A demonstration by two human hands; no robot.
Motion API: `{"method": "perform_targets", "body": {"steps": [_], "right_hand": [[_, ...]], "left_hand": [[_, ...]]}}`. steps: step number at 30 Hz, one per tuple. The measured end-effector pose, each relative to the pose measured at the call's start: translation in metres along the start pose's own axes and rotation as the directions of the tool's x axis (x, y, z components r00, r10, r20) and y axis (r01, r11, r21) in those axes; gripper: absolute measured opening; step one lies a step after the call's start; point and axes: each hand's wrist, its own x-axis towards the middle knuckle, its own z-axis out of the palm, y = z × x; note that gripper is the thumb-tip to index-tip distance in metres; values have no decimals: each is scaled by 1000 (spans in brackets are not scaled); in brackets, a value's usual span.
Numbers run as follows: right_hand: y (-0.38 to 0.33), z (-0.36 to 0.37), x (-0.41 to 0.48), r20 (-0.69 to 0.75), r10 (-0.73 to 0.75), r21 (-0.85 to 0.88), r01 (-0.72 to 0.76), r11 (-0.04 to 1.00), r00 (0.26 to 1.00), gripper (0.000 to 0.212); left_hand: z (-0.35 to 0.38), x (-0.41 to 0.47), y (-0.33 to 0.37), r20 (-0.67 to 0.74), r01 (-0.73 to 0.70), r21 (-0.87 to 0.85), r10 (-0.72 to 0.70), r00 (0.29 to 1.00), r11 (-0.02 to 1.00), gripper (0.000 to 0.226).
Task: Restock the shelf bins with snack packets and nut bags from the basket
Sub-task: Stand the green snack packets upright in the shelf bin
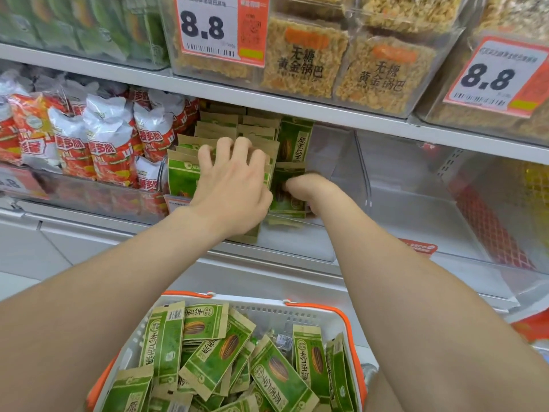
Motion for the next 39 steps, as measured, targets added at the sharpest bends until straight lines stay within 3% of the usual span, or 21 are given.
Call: {"method": "perform_targets", "body": {"steps": [4, 8, 11, 13, 16, 19, 27, 34, 39], "right_hand": [[2, 1, 16, 83, 57, 131, -67, 989, 995, 46], [3, 4, 22, 137, 21, 258, -57, 965, 990, 17], [5, 4, 25, 151, 0, 229, -35, 973, 989, 17], [3, 1, 23, 146, -4, 248, -33, 968, 989, 29], [1, -2, 24, -62, -98, 302, 112, 947, 993, 53], [1, -3, 28, -281, -204, 300, 288, 909, 938, 65], [3, -1, 48, -373, -274, 323, 401, 857, 886, 66], [0, 2, 61, -268, -223, 155, 271, 950, 937, 81], [1, 8, 67, -279, -218, 244, 288, 926, 935, 76]], "left_hand": [[3, 4, 2, -11, -13, 13, 13, 1000, 1000, 39], [2, 3, 3, -17, -17, 18, 17, 1000, 1000, 39], [3, 3, 1, -18, -14, 22, 15, 1000, 1000, 38], [3, 2, 0, -19, -17, 21, 18, 1000, 1000, 38], [2, 1, -2, -21, -18, 7, 18, 1000, 1000, 35], [3, 0, -3, -22, -24, -6, 24, 999, 1000, 33], [4, 1, -4, -33, -30, -11, 30, 999, 999, 31], [6, 4, -1, -51, -28, -10, 28, 998, 1000, 37], [3, 6, 1, -63, -52, -13, 51, 997, 999, 38]]}}
